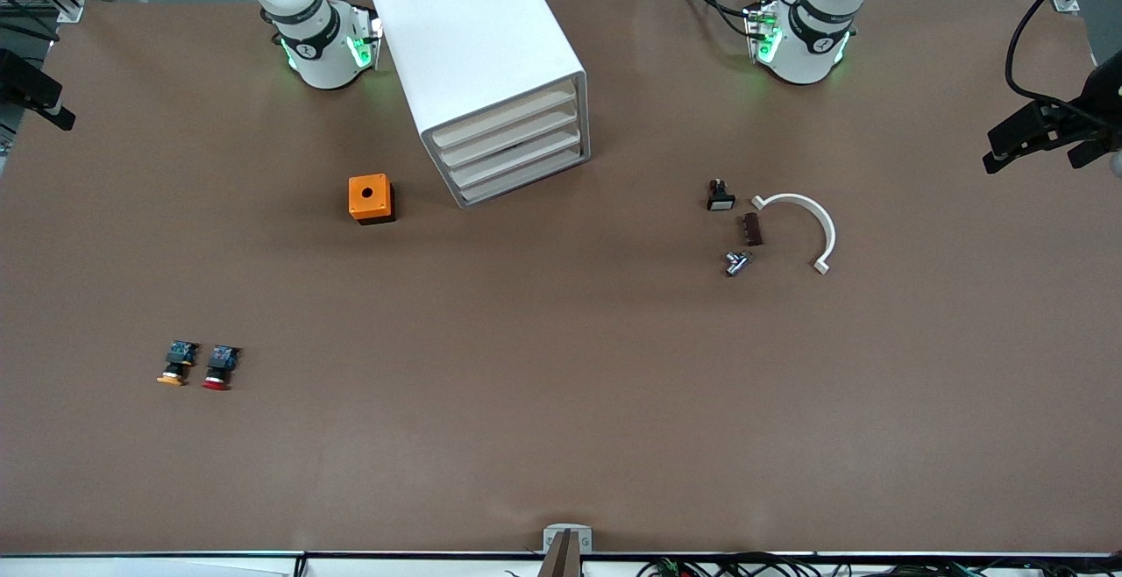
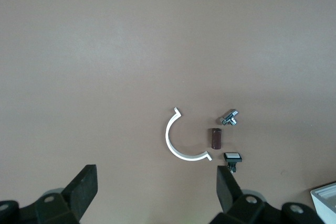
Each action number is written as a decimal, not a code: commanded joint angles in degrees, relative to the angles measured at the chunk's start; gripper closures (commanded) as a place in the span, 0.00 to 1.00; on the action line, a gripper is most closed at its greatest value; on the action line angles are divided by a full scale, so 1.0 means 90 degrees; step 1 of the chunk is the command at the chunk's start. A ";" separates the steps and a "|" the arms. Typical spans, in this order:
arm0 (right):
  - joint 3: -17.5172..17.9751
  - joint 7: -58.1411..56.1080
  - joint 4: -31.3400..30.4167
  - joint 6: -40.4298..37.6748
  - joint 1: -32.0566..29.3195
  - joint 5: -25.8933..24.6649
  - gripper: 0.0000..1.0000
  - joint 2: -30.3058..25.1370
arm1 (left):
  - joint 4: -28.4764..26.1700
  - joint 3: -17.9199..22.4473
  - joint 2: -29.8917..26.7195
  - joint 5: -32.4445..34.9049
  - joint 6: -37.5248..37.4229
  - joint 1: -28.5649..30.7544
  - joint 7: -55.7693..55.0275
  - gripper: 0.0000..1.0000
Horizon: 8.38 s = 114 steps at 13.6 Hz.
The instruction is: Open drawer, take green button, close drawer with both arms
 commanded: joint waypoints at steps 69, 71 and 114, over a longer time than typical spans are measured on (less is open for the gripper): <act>-0.0011 0.0337 -0.0236 0.0075 -0.0005 -0.0194 0.00 -0.0159 | 0.0267 -0.0057 0.5995 -0.6285 0.1072 -0.4527 -1.3773 0.91; -0.0011 0.0337 -0.0236 0.0065 -0.0014 -0.0184 0.00 -0.0159 | 0.0481 0.0090 0.6024 -0.6265 0.1072 -0.4430 -1.3773 0.99; 0.0018 0.2455 0.0594 0.0153 0.0658 0.0108 0.00 0.1863 | 0.1078 0.1926 0.3398 -0.2144 0.0449 -0.3082 -0.8777 0.01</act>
